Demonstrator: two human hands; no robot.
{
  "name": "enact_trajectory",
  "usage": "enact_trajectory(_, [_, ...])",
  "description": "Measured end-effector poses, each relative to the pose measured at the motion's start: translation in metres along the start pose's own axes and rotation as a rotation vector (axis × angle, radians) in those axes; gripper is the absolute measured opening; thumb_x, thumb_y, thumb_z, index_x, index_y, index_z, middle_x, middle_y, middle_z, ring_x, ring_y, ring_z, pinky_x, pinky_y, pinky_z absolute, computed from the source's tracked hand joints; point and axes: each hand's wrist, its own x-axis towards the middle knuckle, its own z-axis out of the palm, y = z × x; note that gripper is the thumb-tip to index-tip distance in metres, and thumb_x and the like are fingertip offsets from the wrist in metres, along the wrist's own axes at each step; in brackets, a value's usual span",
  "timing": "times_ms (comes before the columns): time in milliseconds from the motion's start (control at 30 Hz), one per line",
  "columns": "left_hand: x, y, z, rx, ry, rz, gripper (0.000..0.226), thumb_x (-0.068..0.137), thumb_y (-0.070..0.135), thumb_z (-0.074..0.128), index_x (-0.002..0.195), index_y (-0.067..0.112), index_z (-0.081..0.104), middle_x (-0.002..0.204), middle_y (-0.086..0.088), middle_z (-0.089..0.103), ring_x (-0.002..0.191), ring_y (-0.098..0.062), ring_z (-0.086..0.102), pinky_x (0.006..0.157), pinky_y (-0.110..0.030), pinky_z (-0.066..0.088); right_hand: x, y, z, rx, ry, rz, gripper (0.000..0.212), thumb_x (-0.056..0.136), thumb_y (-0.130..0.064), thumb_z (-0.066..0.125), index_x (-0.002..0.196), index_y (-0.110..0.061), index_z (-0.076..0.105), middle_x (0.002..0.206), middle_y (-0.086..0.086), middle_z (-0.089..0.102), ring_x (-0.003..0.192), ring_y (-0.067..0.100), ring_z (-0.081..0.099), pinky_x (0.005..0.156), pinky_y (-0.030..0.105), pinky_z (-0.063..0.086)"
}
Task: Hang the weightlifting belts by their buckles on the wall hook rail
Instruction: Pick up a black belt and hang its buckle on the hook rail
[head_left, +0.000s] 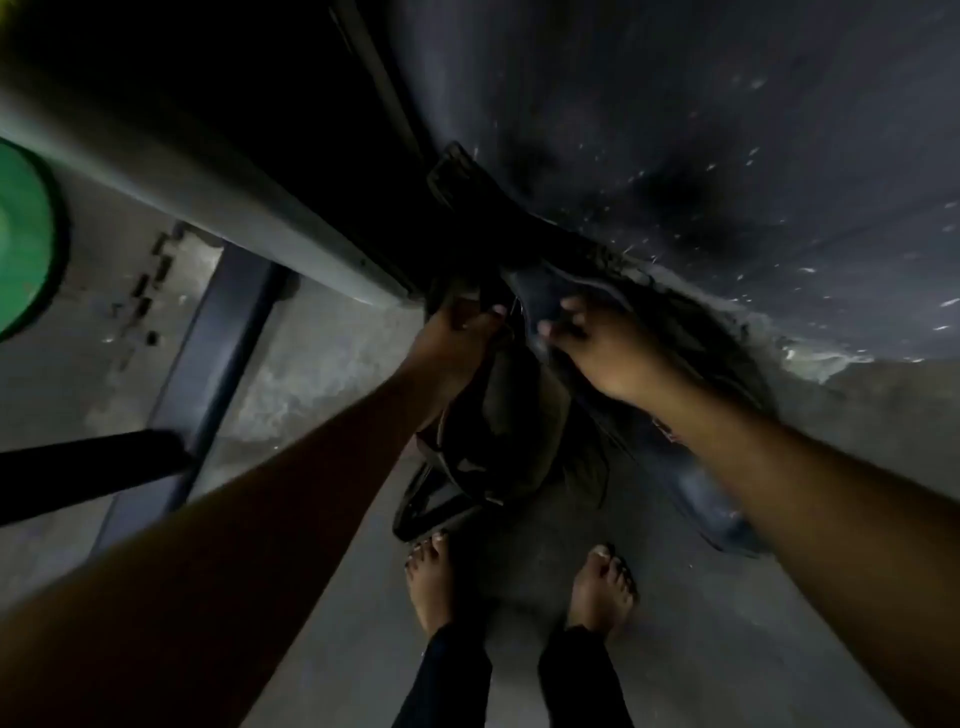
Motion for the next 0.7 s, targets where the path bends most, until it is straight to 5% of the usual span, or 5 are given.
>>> enact_trajectory(133, [0.066,-0.040,0.012,-0.029,0.032,0.026,0.062,0.087,0.057,0.058,0.124,0.007,0.062,0.121,-0.028,0.064,0.117,-0.043,0.062,0.093,-0.052,0.054,0.077,0.011,0.019,-0.067,0.008,-0.005,0.061,0.096,-0.058,0.059,0.140,-0.015,0.055,0.134,0.014,0.065,0.121,0.034,0.063,0.100,0.039,0.047])
enact_trajectory(267, [0.117,-0.063,0.023,-0.075,0.077,0.037,0.076,0.066,0.071,0.061,0.123,0.021,0.066,0.120,-0.015,0.070,0.110,-0.033,0.068,0.095,-0.045,0.055,0.134,0.022,0.038,-0.190,0.107,-0.050,0.060,0.099,-0.050,0.062,0.141,-0.008,0.056,0.141,0.019,0.062,0.132,0.038,0.057,0.106,0.037,0.043])
enact_trajectory(533, [0.142,-0.084,0.038,0.052,0.083,0.121,0.068,0.075,0.062,0.059,0.132,0.025,0.058,0.123,-0.001,0.068,0.114,-0.023,0.066,0.102,-0.047,0.054,0.182,0.030,0.057,-0.235,0.082,0.051,0.082,0.094,-0.053,0.068,0.158,-0.012,0.037,0.164,0.016,0.040,0.151,0.038,0.037,0.125,0.045,0.030])
enact_trajectory(633, [0.140,-0.080,0.036,-0.014,0.087,0.093,0.071,0.070,0.070,0.060,0.129,0.030,0.060,0.122,0.000,0.070,0.112,-0.023,0.067,0.102,-0.047,0.054,0.174,0.034,0.057,-0.118,0.155,0.073,0.064,0.092,-0.053,0.070,0.135,-0.006,0.064,0.138,0.020,0.065,0.129,0.038,0.060,0.110,0.044,0.048])
enact_trajectory(700, [0.138,-0.077,0.034,-0.073,0.100,0.054,0.077,0.064,0.077,0.058,0.128,0.034,0.061,0.121,-0.001,0.071,0.112,-0.025,0.068,0.102,-0.048,0.054,0.157,0.039,0.054,-0.020,0.209,0.088,0.050,0.093,-0.054,0.067,0.101,-0.005,0.071,0.103,0.020,0.072,0.099,0.034,0.068,0.085,0.041,0.053])
